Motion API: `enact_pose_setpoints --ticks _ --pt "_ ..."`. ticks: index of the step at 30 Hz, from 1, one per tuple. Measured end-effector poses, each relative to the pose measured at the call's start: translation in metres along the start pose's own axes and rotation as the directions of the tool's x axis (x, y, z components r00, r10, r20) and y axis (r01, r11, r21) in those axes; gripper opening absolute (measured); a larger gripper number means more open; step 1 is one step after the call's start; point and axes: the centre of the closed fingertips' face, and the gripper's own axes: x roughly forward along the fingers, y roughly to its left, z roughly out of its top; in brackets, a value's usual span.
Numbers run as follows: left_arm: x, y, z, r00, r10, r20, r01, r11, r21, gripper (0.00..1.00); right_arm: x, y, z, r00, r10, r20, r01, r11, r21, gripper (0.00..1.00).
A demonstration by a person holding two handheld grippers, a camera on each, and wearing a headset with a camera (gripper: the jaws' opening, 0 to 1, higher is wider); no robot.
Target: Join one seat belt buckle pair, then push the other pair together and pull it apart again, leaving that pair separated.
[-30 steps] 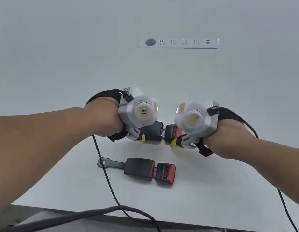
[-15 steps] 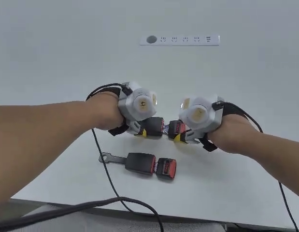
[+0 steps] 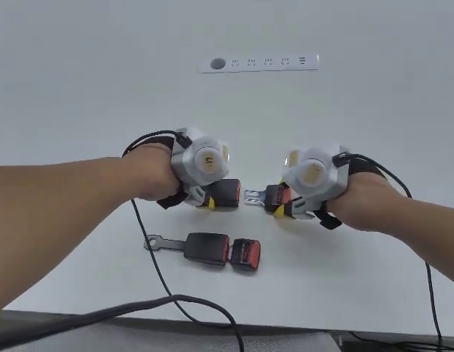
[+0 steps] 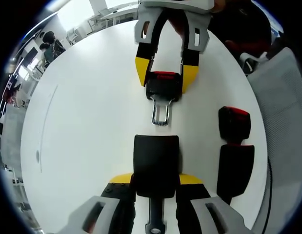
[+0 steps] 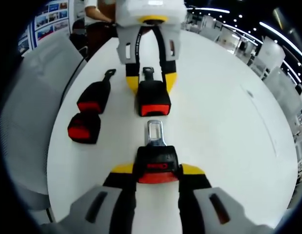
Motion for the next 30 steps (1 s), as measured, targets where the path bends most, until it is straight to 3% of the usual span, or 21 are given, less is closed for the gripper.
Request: enact_pose_setpoints --ticks 4,12,18,23,28,30 --pt "0.000 0.000 0.000 0.9999 -0.005 -0.010 0.006 1.000 0.017 0.31 -0.012 0.000 -0.020 0.9998 -0.007 -0.018 0.007 1.000 0.016 0.31" --pt "-0.001 0.000 0.001 0.9999 0.002 -0.014 -0.002 1.000 -0.002 0.32 -0.036 0.003 -0.057 0.9973 -0.019 -0.070 0.021 0.999 0.027 0.32" --pt "-0.002 0.000 0.001 0.9998 0.001 -0.022 -0.001 1.000 0.010 0.33 -0.048 0.003 -0.076 0.9949 -0.021 -0.099 0.025 0.999 0.037 0.33" --pt "-0.002 0.000 0.001 0.9997 0.005 -0.023 -0.005 1.000 -0.013 0.33 -0.053 0.003 -0.083 0.9940 -0.020 -0.108 0.027 0.997 0.067 0.34" --pt "-0.002 0.000 0.001 0.9992 0.000 -0.039 0.002 0.999 0.033 0.33 -0.053 0.002 -0.083 0.9950 -0.029 -0.096 0.038 0.995 0.096 0.35" --pt "-0.002 0.001 0.000 0.9992 0.005 -0.041 -0.004 1.000 0.030 0.34 -0.054 0.000 -0.082 0.9943 -0.053 -0.092 0.062 0.993 0.096 0.41"
